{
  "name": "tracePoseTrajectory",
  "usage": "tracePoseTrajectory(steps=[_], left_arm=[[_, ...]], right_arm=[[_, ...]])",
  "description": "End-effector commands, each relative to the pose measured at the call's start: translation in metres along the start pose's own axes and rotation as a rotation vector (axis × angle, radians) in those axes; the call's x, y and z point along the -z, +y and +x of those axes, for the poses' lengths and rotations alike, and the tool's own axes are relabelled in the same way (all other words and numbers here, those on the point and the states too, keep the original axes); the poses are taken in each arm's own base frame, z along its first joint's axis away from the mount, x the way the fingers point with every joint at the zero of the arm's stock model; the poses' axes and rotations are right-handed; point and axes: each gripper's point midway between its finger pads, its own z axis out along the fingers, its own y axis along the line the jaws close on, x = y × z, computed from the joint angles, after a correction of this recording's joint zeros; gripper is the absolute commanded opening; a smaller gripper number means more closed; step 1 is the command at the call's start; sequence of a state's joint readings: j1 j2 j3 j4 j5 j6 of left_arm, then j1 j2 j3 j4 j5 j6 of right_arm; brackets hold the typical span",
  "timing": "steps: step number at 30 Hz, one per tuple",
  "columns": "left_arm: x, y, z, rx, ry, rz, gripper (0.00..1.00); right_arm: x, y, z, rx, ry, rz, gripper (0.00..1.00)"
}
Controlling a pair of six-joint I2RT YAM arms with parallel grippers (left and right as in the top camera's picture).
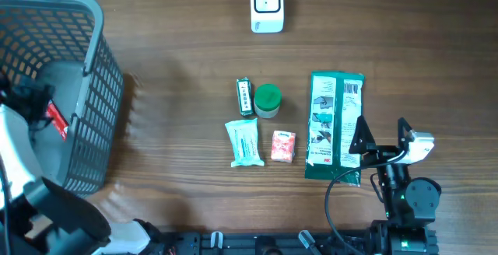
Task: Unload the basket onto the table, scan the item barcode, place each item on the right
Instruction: 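Grasp the red sticks in the basket with the left gripper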
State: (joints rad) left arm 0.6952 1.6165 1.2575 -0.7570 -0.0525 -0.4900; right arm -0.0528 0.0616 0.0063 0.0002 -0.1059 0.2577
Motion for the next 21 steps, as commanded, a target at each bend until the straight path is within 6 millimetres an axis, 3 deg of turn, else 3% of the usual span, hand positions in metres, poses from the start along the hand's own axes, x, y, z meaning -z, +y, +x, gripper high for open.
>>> tracePoseTrajectory(steps=[1, 3, 5, 9, 10, 12, 14, 16, 18, 20, 21], left_arm=[[-0.048, 0.01, 0.025, -0.041, 0.07, -0.025, 0.99], [-0.073, 0.012, 0.033, -0.05, 0.101, -0.042, 0.99], [-0.085, 0.005, 0.033, -0.091, 0.096, -0.028, 0.98], [-0.09, -0.011, 0.024, -0.152, 0.043, 0.013, 0.97], [-0.09, -0.012, 0.024, -0.154, 0.041, 0.015, 0.86], [-0.091, -0.008, 0.03, -0.183, 0.057, 0.004, 0.48], [-0.095, 0.002, 0.038, -0.184, 0.068, -0.029, 0.51], [-0.101, 0.008, 0.046, -0.185, 0.075, -0.037, 0.66], [-0.105, 0.01, 0.051, -0.185, 0.072, -0.035, 0.72], [-0.105, 0.011, 0.049, -0.185, 0.064, -0.038, 0.69], [-0.105, 0.012, 0.048, -0.185, 0.057, -0.045, 0.61]], right_arm=[[0.0, 0.0, -0.002, -0.006, -0.01, 0.003, 1.0], [0.0, 0.0, -0.002, -0.006, -0.009, 0.002, 1.0], [0.0, 0.0, -0.002, -0.006, -0.01, 0.002, 1.0], [0.0, 0.0, -0.002, -0.006, -0.01, 0.002, 1.0], [0.0, 0.0, -0.002, -0.006, -0.009, 0.002, 1.0], [0.0, 0.0, -0.002, -0.006, -0.01, 0.002, 1.0], [0.0, 0.0, -0.002, -0.006, -0.01, 0.002, 1.0], [0.0, 0.0, -0.002, -0.006, -0.01, 0.002, 1.0], [0.0, 0.0, -0.002, -0.006, -0.01, 0.003, 1.0], [0.0, 0.0, -0.002, -0.006, -0.01, 0.002, 1.0], [0.0, 0.0, -0.002, -0.006, -0.009, 0.002, 1.0]])
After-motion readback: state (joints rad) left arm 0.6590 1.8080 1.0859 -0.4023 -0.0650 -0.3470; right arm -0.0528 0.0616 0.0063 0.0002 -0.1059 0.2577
